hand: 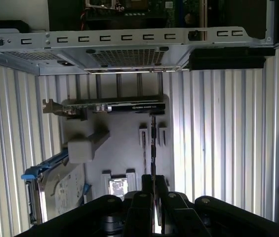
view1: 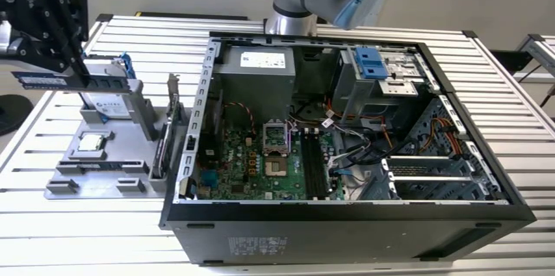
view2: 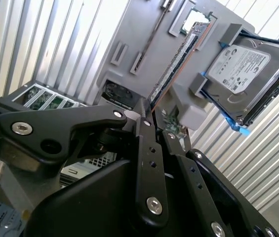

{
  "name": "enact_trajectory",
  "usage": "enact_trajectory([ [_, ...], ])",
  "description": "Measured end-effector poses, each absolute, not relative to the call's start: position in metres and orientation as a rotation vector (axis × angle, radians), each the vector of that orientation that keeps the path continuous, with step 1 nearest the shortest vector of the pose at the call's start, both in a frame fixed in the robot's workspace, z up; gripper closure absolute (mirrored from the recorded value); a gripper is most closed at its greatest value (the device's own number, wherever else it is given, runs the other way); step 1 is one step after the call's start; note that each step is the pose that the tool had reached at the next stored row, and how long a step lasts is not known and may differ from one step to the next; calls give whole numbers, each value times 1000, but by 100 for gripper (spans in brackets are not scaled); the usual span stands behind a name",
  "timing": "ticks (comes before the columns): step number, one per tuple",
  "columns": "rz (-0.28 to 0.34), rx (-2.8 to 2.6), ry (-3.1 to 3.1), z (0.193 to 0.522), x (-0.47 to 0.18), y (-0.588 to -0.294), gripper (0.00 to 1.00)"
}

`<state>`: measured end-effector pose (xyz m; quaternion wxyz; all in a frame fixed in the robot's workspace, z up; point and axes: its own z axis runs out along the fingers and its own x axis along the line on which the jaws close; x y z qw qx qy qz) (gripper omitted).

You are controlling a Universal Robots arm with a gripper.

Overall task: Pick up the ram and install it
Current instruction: 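Pick up the ram and move it above insertion slot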

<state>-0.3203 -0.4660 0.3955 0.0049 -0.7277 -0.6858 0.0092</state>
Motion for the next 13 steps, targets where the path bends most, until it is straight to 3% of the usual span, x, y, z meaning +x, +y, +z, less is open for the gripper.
enact_trajectory([
  [13, 29, -2279, -2148, 395, -312, -466, 100],
])
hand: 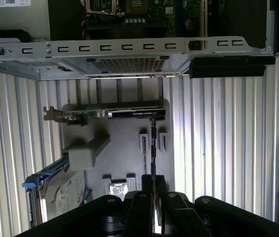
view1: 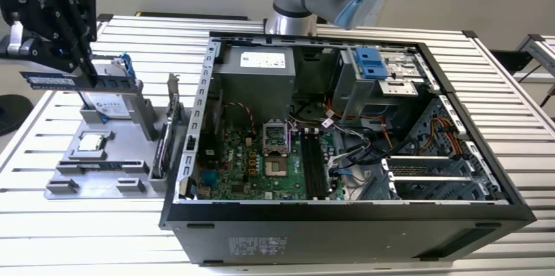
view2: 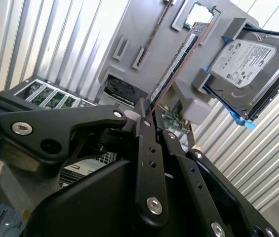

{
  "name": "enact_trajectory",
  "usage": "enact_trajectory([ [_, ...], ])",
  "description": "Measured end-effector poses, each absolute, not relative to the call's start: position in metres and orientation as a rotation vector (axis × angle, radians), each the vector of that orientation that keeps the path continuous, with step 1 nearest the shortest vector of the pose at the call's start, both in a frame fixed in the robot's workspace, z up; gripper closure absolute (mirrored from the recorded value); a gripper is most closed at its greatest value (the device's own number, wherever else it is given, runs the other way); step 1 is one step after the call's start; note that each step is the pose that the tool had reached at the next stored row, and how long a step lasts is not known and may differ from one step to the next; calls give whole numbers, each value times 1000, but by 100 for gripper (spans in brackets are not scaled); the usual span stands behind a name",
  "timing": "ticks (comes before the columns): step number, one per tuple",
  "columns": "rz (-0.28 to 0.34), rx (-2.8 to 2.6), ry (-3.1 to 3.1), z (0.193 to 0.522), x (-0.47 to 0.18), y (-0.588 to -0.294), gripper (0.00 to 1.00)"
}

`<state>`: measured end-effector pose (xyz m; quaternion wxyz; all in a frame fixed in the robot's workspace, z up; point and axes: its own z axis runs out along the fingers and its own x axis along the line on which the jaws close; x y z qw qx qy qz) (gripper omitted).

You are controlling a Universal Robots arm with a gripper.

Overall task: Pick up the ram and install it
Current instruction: 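Pick up the ram and move it above insertion slot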

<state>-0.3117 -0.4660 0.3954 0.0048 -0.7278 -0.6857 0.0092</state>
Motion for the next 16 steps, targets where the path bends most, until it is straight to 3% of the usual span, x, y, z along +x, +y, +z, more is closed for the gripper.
enact_trajectory([
  [16, 29, -2279, -2148, 395, -301, -466, 100],
])
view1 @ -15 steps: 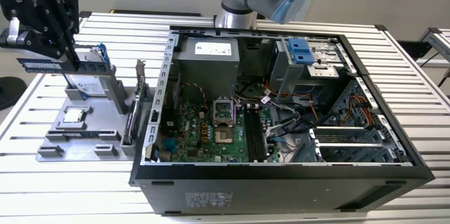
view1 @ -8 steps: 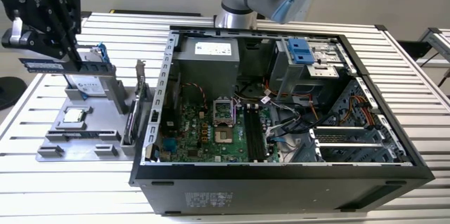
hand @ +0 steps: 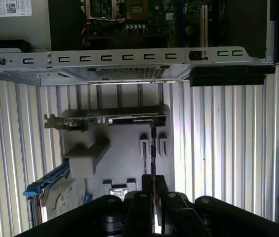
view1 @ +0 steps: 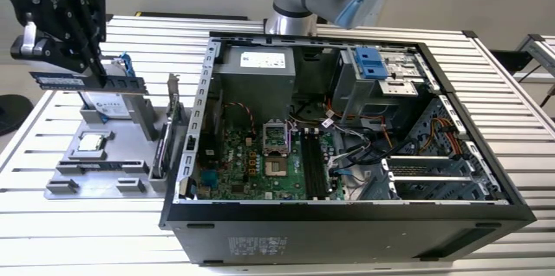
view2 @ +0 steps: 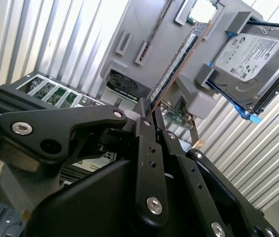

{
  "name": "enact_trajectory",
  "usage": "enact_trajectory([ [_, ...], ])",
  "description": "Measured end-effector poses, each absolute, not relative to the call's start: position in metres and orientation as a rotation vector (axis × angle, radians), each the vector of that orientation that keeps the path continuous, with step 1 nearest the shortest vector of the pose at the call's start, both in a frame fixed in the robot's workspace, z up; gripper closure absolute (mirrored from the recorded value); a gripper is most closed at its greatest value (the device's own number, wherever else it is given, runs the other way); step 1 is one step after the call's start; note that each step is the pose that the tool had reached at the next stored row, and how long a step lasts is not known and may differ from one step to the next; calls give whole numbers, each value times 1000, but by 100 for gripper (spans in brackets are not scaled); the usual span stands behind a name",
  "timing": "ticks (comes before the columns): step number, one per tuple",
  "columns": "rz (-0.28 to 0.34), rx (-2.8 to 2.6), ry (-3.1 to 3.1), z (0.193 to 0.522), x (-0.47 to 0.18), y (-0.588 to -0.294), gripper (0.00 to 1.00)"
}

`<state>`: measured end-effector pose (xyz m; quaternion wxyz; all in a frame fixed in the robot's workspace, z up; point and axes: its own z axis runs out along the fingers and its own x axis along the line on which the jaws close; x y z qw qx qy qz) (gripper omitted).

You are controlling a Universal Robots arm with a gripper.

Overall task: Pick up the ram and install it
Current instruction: 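Pick up the ram and move it above insertion slot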

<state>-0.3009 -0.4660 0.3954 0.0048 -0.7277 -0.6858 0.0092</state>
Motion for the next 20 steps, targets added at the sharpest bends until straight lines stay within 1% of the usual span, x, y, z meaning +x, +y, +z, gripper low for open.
enact_trajectory([
  [20, 29, -2279, -2148, 395, -292, -466, 100],
])
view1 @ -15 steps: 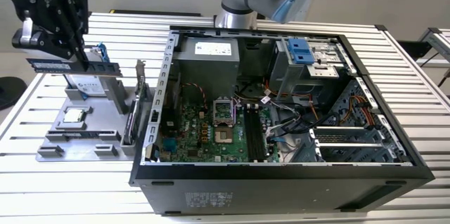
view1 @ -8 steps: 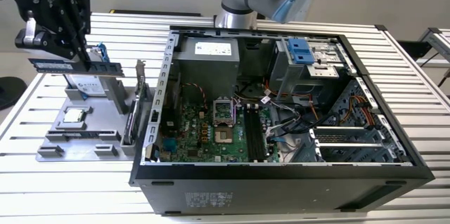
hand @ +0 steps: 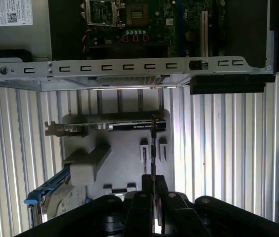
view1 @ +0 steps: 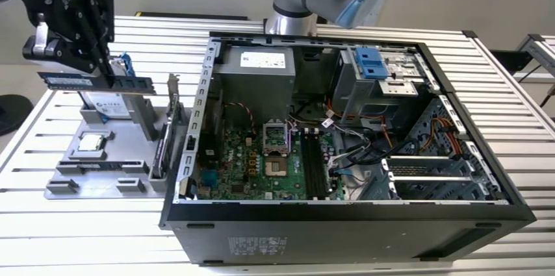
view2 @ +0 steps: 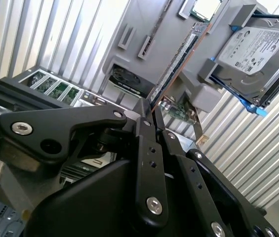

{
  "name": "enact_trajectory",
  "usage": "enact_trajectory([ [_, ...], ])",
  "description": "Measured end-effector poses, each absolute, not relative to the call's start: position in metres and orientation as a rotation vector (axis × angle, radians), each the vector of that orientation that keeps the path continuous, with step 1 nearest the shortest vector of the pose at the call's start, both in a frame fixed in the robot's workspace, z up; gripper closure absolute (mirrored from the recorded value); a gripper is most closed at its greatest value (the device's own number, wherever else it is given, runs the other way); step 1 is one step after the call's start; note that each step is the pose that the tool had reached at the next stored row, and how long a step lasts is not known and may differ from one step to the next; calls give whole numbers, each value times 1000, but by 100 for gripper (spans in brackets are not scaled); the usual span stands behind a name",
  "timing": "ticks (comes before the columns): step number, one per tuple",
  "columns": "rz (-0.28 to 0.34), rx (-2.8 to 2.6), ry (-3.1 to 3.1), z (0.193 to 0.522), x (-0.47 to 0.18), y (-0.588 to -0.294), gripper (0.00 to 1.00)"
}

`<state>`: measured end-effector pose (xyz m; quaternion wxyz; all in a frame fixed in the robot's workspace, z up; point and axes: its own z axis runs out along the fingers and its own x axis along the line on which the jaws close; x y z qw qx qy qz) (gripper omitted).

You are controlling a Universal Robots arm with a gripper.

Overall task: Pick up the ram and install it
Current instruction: 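Pick up the ram and move it above insertion slot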

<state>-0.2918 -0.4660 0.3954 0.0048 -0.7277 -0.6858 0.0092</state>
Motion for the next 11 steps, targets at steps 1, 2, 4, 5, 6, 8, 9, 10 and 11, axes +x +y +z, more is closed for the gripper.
enact_trajectory([
  [1, 29, -2279, -2148, 395, -291, -466, 100],
  [2, 29, -2279, -2148, 395, -291, -466, 100],
  [4, 29, -2279, -2148, 395, -290, -466, 100],
  [5, 29, -2279, -2148, 395, -290, -466, 100],
  [6, 29, -2279, -2148, 395, -290, -466, 100],
  [8, 29, -2279, -2148, 395, -289, -466, 100],
  [9, 29, -2279, -2148, 395, -289, -466, 100],
  [10, 29, -2279, -2148, 395, -288, -466, 100],
  [11, 29, -2279, -2148, 395, -288, -466, 100],
])
